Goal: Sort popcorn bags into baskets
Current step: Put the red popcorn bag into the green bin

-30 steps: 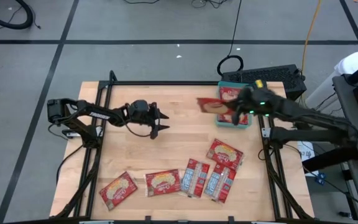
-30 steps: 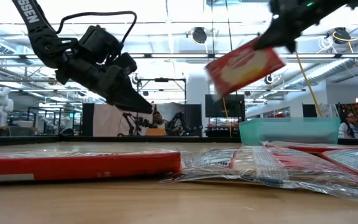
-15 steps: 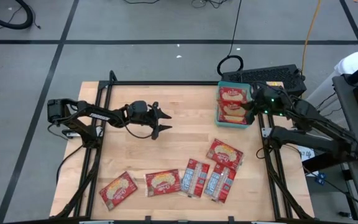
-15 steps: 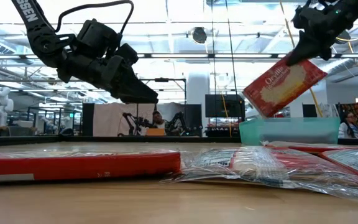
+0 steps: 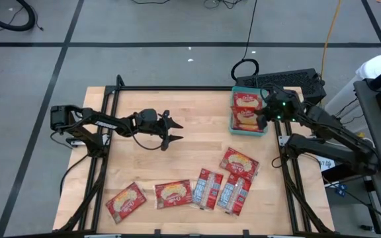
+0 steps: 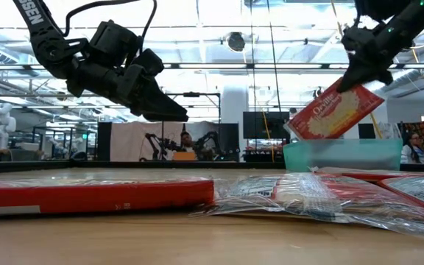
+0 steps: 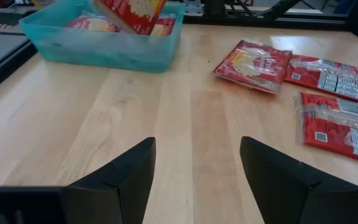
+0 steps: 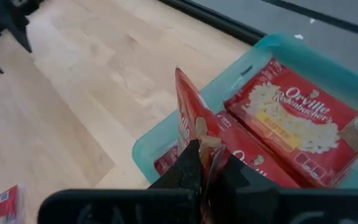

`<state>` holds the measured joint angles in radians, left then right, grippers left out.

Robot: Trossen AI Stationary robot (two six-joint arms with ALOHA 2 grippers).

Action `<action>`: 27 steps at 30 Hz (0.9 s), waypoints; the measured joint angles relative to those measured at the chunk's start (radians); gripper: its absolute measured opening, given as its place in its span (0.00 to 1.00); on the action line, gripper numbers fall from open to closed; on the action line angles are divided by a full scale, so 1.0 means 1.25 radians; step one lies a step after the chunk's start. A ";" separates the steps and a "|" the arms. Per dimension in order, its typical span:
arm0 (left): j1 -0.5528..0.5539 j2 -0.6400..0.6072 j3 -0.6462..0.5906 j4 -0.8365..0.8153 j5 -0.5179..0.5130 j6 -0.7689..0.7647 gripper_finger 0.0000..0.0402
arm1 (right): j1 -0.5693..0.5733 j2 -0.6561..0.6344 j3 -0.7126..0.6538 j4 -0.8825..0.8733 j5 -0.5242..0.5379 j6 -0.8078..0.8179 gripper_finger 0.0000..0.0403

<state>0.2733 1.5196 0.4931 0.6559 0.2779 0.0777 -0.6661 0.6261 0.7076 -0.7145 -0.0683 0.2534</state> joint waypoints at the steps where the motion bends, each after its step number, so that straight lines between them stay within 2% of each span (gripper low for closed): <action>1: -0.001 0.000 0.000 -0.001 0.000 -0.003 0.60 | -0.007 0.001 -0.009 0.011 -0.013 0.005 0.00; 6: -0.003 0.000 0.000 -0.003 0.000 -0.008 0.60 | -0.036 0.003 -0.043 0.043 -0.074 0.019 0.00; 17: -0.008 0.000 0.000 -0.003 0.000 0.000 0.60 | -0.086 0.012 -0.046 -0.007 -0.074 -0.010 0.01; 27: -0.008 0.000 0.000 -0.003 0.000 -0.002 0.60 | -0.097 0.053 -0.047 -0.025 -0.026 -0.047 0.18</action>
<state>0.2630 1.5196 0.4931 0.6518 0.2779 0.0757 -0.7872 0.6917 0.6495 -0.7452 -0.1007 0.1947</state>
